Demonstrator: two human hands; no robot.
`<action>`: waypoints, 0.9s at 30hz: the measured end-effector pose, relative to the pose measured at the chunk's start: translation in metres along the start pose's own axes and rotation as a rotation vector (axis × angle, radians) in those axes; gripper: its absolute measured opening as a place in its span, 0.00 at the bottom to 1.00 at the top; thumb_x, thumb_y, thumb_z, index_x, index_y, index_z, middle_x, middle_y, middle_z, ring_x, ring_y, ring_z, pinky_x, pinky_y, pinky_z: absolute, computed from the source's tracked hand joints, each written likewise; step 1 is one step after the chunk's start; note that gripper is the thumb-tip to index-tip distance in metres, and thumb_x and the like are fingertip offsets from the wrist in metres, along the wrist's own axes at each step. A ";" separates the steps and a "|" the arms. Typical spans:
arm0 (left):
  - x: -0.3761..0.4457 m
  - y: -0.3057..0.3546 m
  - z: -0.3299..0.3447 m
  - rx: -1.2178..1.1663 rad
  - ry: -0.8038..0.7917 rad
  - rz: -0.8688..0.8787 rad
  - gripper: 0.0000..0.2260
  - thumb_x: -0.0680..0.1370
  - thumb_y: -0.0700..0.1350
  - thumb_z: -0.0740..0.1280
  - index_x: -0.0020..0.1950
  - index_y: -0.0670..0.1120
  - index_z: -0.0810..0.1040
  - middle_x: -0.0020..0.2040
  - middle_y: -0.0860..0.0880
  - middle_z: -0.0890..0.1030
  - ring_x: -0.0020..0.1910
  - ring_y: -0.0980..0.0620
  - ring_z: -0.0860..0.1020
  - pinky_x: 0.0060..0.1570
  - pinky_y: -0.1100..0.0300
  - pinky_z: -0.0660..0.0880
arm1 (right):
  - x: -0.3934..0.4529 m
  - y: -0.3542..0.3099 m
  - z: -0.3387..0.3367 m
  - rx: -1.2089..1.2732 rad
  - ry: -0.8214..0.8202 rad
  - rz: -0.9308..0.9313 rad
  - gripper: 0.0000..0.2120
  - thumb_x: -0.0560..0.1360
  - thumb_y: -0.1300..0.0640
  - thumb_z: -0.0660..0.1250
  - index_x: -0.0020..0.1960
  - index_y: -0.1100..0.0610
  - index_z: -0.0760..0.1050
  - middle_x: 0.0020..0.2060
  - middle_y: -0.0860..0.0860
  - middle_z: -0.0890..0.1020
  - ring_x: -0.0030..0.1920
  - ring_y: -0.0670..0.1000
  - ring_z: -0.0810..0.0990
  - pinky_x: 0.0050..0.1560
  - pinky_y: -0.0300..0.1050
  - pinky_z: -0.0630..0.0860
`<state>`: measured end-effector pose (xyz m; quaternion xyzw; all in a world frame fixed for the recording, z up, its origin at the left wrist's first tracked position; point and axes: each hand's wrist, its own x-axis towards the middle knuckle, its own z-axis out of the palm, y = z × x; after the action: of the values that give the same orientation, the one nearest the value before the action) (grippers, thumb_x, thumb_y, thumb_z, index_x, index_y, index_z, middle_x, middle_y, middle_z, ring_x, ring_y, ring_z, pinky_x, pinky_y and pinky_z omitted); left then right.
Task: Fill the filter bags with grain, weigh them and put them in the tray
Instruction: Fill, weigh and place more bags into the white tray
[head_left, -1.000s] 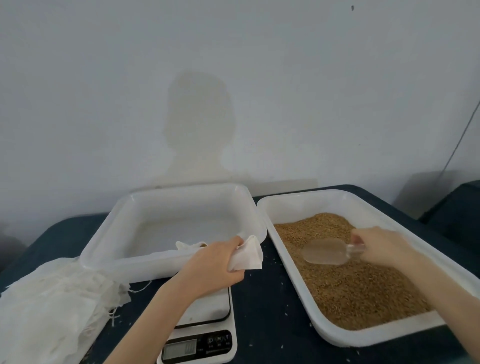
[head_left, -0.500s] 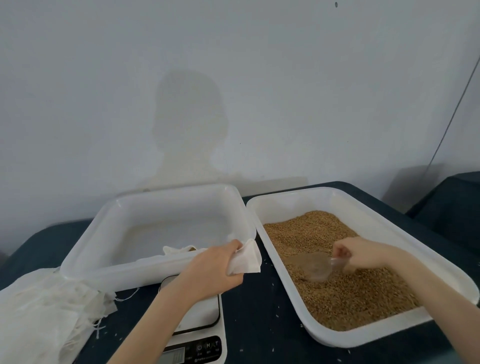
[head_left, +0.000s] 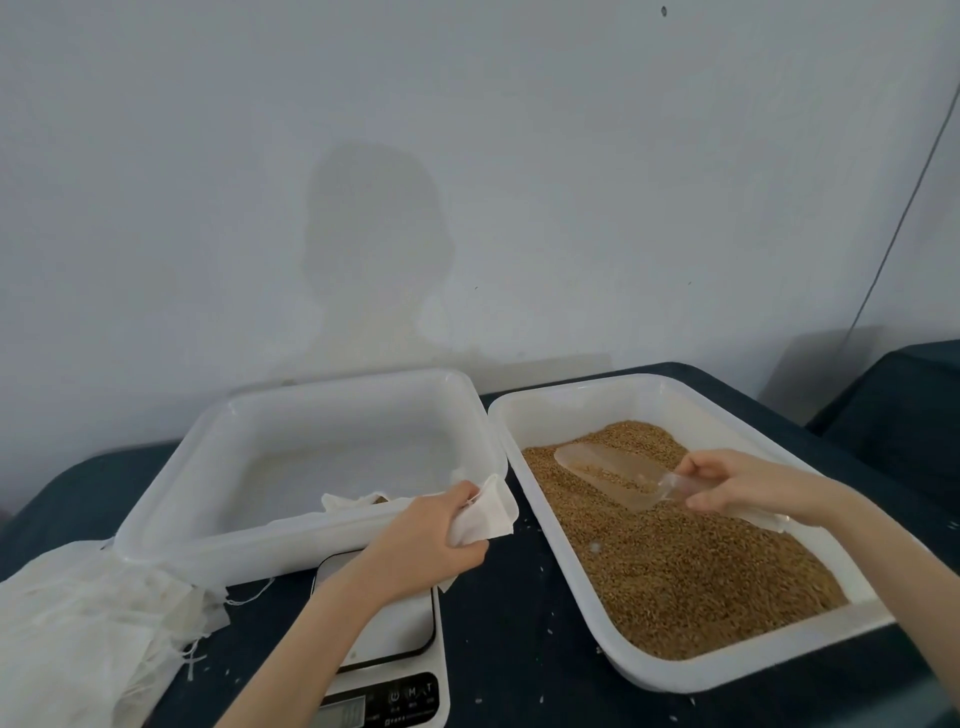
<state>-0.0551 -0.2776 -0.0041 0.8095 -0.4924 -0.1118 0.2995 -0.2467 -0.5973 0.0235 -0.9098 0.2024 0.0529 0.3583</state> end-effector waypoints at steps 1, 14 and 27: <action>0.000 0.000 0.001 -0.002 0.000 -0.001 0.08 0.73 0.48 0.66 0.49 0.56 0.70 0.37 0.55 0.77 0.35 0.58 0.74 0.39 0.63 0.71 | -0.002 -0.001 0.000 0.007 0.001 -0.002 0.08 0.75 0.59 0.68 0.54 0.53 0.75 0.53 0.46 0.81 0.50 0.48 0.82 0.52 0.40 0.78; -0.008 -0.010 -0.007 0.028 0.006 -0.030 0.13 0.72 0.53 0.66 0.54 0.56 0.71 0.41 0.55 0.79 0.41 0.58 0.76 0.46 0.59 0.71 | -0.005 -0.060 0.005 0.073 -0.118 -0.264 0.11 0.71 0.61 0.73 0.51 0.50 0.82 0.52 0.47 0.84 0.52 0.48 0.82 0.57 0.46 0.77; -0.020 -0.021 -0.015 0.139 0.006 -0.017 0.14 0.70 0.60 0.67 0.50 0.59 0.66 0.44 0.58 0.75 0.45 0.60 0.72 0.39 0.64 0.66 | 0.005 -0.094 0.022 -0.069 -0.128 -0.261 0.12 0.69 0.56 0.76 0.48 0.42 0.82 0.49 0.39 0.83 0.51 0.39 0.80 0.56 0.41 0.75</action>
<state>-0.0420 -0.2475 -0.0069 0.8328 -0.4912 -0.0774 0.2431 -0.2026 -0.5222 0.0657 -0.9350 0.0574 0.0709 0.3426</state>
